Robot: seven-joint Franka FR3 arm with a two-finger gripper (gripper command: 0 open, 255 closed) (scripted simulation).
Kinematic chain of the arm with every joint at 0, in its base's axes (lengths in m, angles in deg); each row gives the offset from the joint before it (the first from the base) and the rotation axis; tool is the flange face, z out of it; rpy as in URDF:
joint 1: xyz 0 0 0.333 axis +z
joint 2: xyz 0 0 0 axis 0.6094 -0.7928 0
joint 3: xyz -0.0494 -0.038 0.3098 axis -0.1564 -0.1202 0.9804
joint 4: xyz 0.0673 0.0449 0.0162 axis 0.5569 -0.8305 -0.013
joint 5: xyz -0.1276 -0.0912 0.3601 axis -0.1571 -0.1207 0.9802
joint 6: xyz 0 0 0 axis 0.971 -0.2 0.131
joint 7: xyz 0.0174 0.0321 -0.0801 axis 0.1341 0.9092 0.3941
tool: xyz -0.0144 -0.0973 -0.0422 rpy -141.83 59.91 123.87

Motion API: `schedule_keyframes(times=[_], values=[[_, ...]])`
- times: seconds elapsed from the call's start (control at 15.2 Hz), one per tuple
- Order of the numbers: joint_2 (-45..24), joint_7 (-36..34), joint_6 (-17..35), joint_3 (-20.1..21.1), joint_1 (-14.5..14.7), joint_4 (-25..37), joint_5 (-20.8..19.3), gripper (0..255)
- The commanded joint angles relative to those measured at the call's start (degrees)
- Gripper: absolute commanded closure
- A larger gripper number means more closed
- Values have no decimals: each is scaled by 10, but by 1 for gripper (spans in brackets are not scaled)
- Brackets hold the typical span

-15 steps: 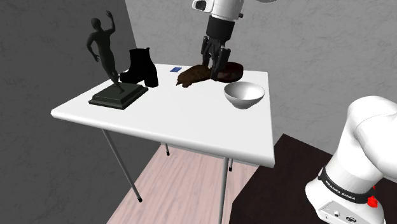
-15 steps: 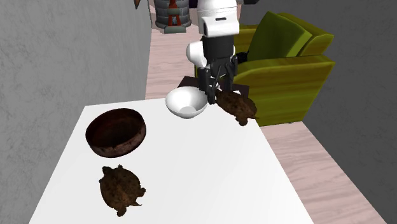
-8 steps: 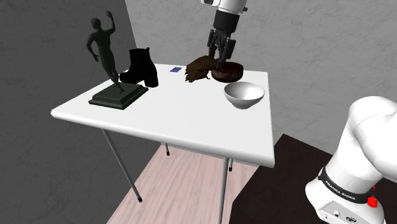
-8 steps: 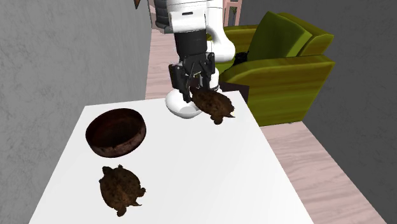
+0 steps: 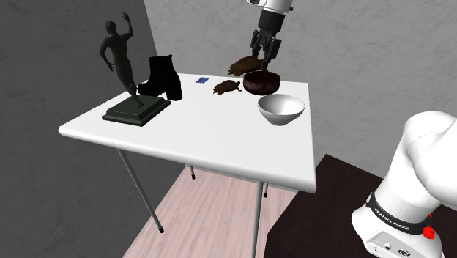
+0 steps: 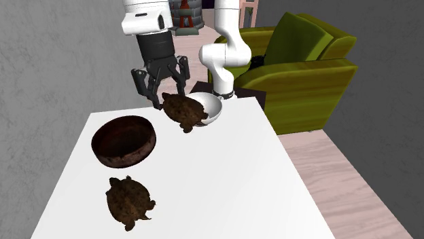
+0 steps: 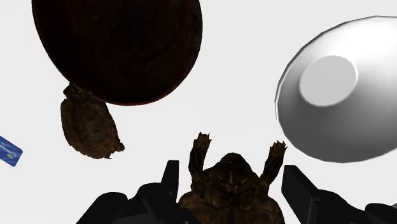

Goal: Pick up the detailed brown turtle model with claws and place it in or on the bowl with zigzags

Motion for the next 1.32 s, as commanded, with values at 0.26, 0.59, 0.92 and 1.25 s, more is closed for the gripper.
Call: schedule_keyframes(times=[0.26, 0.59, 0.92, 1.25], values=[[-65, 93, -31, -63, -22, 80, 26, 255], [-146, 175, -64, -113, -50, 169, 70, 255], [-195, 221, -72, -133, -73, 208, 101, 255], [-192, 228, -34, -132, -71, 166, 101, 255]])
